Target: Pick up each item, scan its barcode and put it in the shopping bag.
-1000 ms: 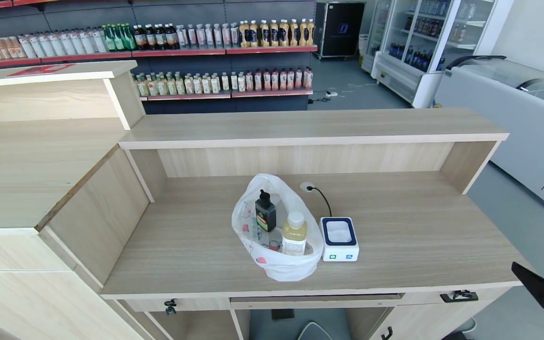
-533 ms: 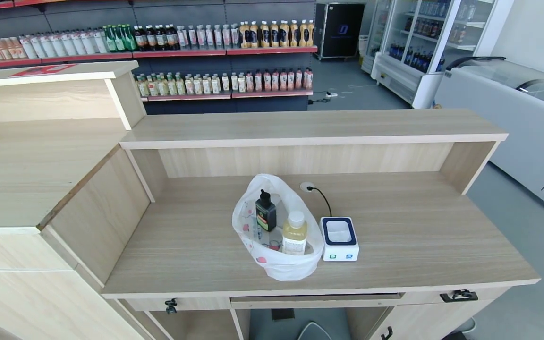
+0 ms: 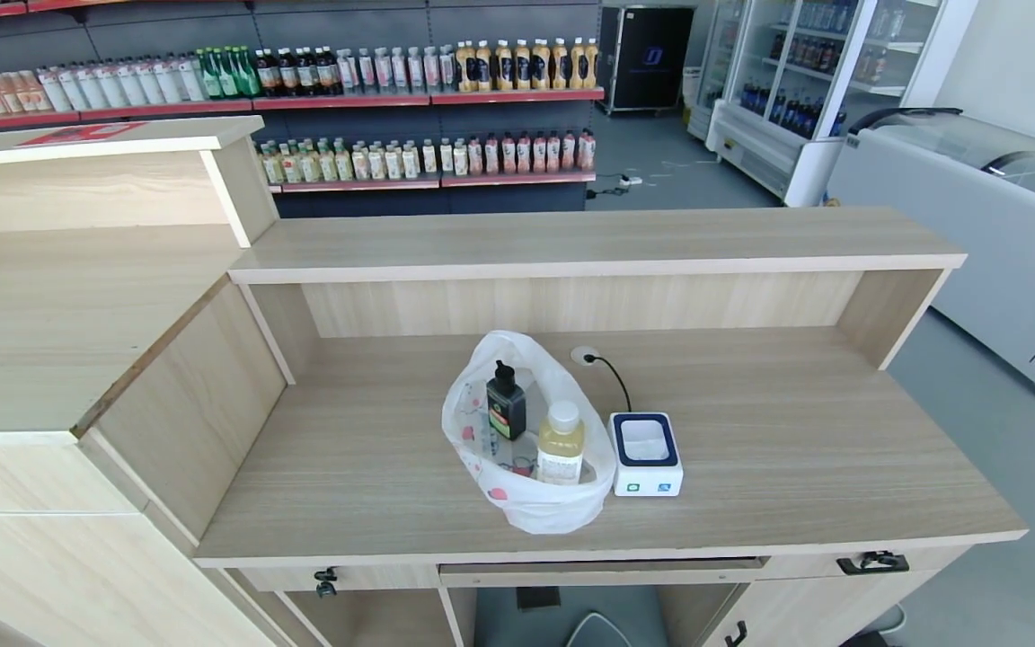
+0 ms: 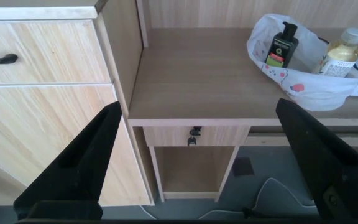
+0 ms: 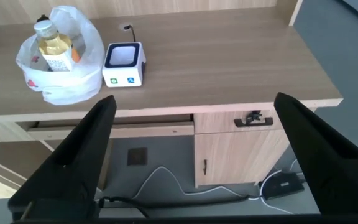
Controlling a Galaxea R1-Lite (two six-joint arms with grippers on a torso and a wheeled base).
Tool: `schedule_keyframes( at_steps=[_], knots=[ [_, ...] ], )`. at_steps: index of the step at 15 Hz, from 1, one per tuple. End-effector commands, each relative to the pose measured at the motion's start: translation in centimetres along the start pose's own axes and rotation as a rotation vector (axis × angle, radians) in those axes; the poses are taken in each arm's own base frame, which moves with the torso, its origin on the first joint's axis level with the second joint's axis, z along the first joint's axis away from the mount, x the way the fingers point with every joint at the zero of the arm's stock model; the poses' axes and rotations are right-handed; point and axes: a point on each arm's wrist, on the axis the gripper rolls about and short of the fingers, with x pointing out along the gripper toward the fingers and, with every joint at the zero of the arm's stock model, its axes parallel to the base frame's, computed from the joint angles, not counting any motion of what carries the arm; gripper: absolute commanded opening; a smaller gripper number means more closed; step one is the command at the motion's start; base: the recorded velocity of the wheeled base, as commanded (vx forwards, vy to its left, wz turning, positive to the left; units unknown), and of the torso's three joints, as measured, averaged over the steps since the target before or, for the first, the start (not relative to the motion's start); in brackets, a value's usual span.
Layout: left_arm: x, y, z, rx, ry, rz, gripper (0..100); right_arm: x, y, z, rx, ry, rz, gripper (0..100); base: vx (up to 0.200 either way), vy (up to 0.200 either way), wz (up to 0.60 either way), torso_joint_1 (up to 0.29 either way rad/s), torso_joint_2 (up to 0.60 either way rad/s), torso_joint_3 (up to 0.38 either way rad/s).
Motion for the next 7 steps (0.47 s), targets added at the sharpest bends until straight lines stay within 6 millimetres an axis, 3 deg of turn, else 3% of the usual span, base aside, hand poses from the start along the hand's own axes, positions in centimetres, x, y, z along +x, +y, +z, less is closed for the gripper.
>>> schedule_keyframes(
  at_steps=[1, 7],
  knots=[
    [0.01, 0.00, 0.02, 0.000, 0.000, 0.001, 100, -0.02, 0.00, -0.03, 0.000, -0.001, 0.001, 100, 0.000, 0.000, 0.00, 0.000, 0.00, 0.000],
    [0.01, 0.00, 0.00, 0.000, 0.002, 0.001, 100, -0.02, 0.00, -0.03, 0.000, -0.001, 0.001, 100, 0.000, 0.000, 0.00, 0.000, 0.00, 0.000]
  ],
)
